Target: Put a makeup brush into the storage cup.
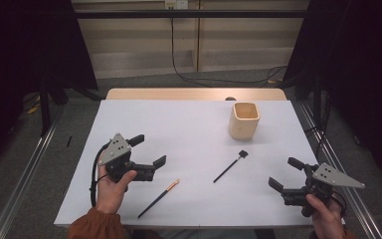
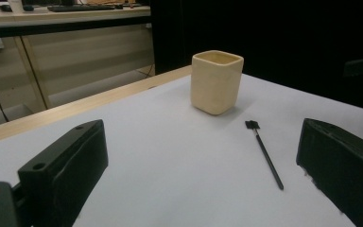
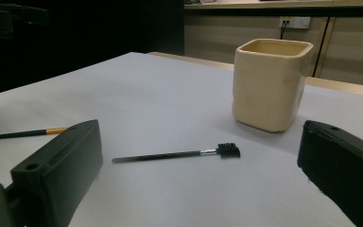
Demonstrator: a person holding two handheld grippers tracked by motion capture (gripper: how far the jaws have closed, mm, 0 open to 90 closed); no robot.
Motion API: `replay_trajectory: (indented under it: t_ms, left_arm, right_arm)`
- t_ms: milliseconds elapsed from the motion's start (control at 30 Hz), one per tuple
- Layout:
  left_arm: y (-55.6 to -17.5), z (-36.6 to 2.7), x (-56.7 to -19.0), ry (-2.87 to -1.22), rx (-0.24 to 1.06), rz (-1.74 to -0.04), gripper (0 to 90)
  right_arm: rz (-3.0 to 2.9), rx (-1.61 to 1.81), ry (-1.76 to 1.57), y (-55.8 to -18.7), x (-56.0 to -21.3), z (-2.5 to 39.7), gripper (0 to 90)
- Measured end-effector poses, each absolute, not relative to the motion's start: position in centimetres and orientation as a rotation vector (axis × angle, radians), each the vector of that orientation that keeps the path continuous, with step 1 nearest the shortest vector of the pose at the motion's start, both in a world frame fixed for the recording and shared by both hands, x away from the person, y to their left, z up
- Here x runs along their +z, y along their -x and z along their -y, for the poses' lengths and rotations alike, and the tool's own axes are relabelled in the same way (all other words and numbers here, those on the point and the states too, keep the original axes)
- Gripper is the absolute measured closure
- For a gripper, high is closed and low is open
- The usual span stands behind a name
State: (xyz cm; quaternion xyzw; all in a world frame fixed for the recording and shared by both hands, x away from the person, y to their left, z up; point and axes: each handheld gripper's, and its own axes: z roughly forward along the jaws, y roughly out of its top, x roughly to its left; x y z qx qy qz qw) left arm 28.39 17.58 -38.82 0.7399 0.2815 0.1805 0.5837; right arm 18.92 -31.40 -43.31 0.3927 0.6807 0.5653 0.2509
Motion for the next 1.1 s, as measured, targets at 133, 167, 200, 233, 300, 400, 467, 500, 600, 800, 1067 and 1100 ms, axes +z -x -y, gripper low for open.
replay_trajectory:
  t_ms: [133, 167, 200, 233, 300, 400, 467, 500, 600, 800, 1067, 1100]
  left_arm:
    - [-29.0, -17.6, -39.0, -1.755, 0.428, -0.667, 2.7]
    - [-29.2, -17.5, -39.0, -1.763, 0.425, -0.667, 2.7]
    - [-29.3, -17.5, -39.0, -1.777, 0.424, -0.663, 2.7]
    - [-29.4, -17.5, -39.0, -1.789, 0.42, -0.668, 2.7]
    - [-29.7, -17.4, -39.1, -1.798, 0.409, -0.694, 2.3]
    - [-29.9, -17.1, -39.0, -1.855, 0.403, -0.693, 2.1]
    - [-30.1, -17.0, -38.9, -1.883, 0.407, -0.691, 1.1]
    - [-30.2, -17.1, -38.8, -1.891, 0.403, -0.695, 1.5]
    - [-30.5, -17.0, -38.7, -1.928, 0.391, -0.722, 1.7]
    - [-30.6, -17.1, -38.4, -1.994, 0.336, -0.695, 2.8]
    - [-31.0, -16.4, -37.6, -2.136, 0.279, -0.703, 4.7]
    - [-31.0, -16.4, -37.6, -2.143, 0.271, -0.711, 5.0]
  right_arm:
    - [-1.862, 1.529, -1.08, -19.0, -43.4, 31.5, 0.1]
    - [-1.858, 1.534, -1.083, -19.0, -43.4, 31.5, 0.0]
    - [-1.856, 1.539, -1.083, -19.0, -43.4, 31.5, 0.0]
    - [-1.857, 1.538, -1.078, -19.0, -43.4, 31.4, 0.0]
    - [-1.86, 1.536, -1.076, -19.0, -43.4, 31.4, 0.0]
    - [-1.867, 1.538, -1.072, -19.0, -43.4, 31.3, 0.1]
    - [-1.869, 1.538, -1.069, -18.9, -43.4, 31.4, 0.1]
    - [-1.863, 1.542, -1.073, -18.9, -43.4, 31.4, 0.1]
    - [-1.862, 1.54, -1.076, -18.9, -43.4, 31.5, 0.1]
    - [-1.865, 1.536, -1.076, -18.9, -43.4, 31.4, 0.1]
    - [-1.874, 1.531, -1.072, -18.9, -43.4, 31.4, 0.1]
    - [-1.874, 1.532, -1.072, -18.9, -43.4, 31.4, 0.1]
